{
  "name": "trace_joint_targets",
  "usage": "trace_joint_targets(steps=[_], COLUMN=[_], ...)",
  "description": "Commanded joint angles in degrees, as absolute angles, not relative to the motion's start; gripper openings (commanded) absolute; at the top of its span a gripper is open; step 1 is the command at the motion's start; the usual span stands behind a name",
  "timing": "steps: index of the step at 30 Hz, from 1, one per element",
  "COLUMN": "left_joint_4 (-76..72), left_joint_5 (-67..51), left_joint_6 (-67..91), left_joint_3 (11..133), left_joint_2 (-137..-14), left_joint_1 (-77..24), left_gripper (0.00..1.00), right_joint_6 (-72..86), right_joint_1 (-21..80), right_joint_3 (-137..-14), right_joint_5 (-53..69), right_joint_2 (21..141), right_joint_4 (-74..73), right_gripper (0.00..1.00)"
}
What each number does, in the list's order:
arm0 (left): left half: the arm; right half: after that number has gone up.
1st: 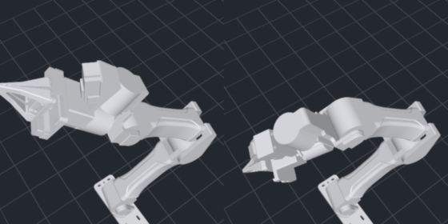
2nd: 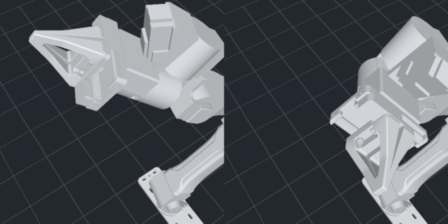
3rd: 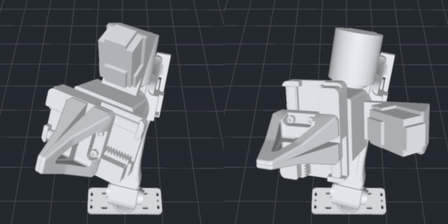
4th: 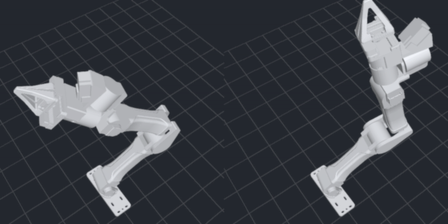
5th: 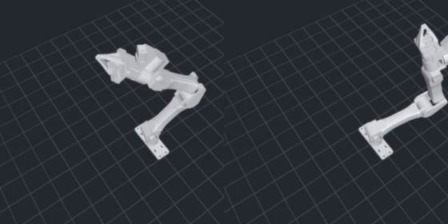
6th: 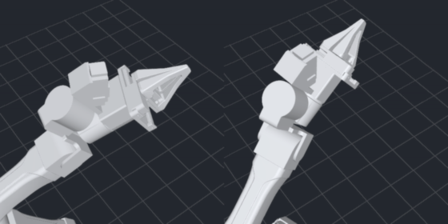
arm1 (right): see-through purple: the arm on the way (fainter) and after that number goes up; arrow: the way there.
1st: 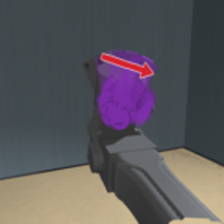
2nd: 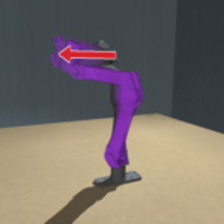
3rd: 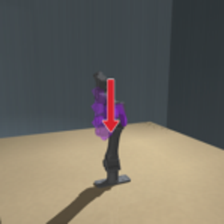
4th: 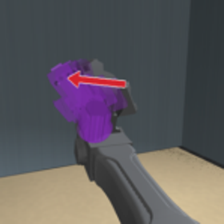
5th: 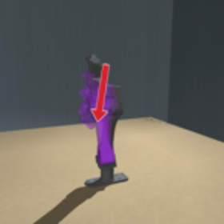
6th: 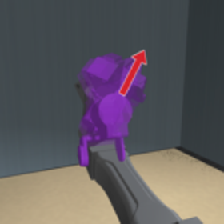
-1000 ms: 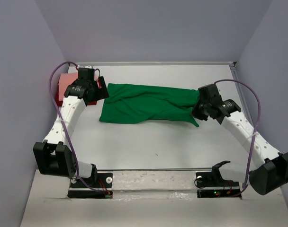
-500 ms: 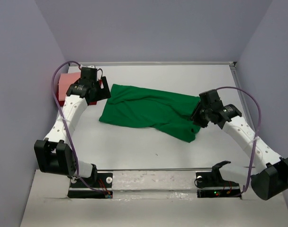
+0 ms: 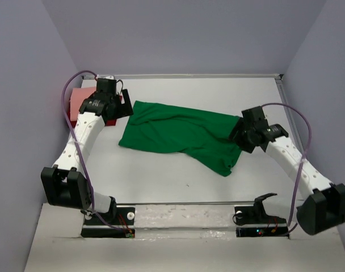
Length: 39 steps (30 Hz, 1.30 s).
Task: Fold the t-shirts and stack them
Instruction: Flatten the tshirt out
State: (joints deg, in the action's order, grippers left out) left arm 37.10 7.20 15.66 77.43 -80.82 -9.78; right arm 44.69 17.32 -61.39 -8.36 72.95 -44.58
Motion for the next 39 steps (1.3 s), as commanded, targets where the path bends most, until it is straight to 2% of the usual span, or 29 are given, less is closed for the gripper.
trace_joint_targets(steps=[1, 6, 12, 16, 22, 33, 39], left_joint_4=[36.0, 35.8, 34.5, 34.4, 33.7, 35.5, 36.2], left_joint_5=[5.5, 5.8, 8.1, 8.8, 7.6, 6.8, 7.2], left_joint_6=[15.1, 15.8, 16.5, 16.8, 17.4, 17.7, 17.3], left_joint_3=[78.6, 78.9, 78.4, 76.5, 74.8, 79.9, 80.8], left_joint_2=[-79.5, -81.2, -81.7, -82.6, -81.6, -81.9, -80.9], left_joint_1=[-10.4, -12.6, -14.4, -14.9, -15.4, -16.1, -16.2], left_gripper=[0.99, 0.99, 0.99, 0.99, 0.99, 0.99, 0.99], right_joint_6=[50.4, 55.4, 52.6, 51.6, 51.2, 46.1, 45.4], right_joint_1=[19.0, 29.9, 30.0, 30.0, 30.0, 30.0, 30.0], right_joint_3=[-46.8, -44.1, -39.6, -36.4, -34.6, -40.3, -42.1], right_joint_5=[-1.8, -8.7, -3.4, -3.8, -3.0, -4.7, -4.6], right_joint_2=[58.7, 53.4, 56.6, 57.5, 60.6, 72.1, 74.7], right_joint_4=[-43.7, -52.9, -48.6, -46.2, -43.2, -36.9, -34.9], right_gripper=[0.58, 0.56, 0.57, 0.61, 0.62, 0.61, 0.6])
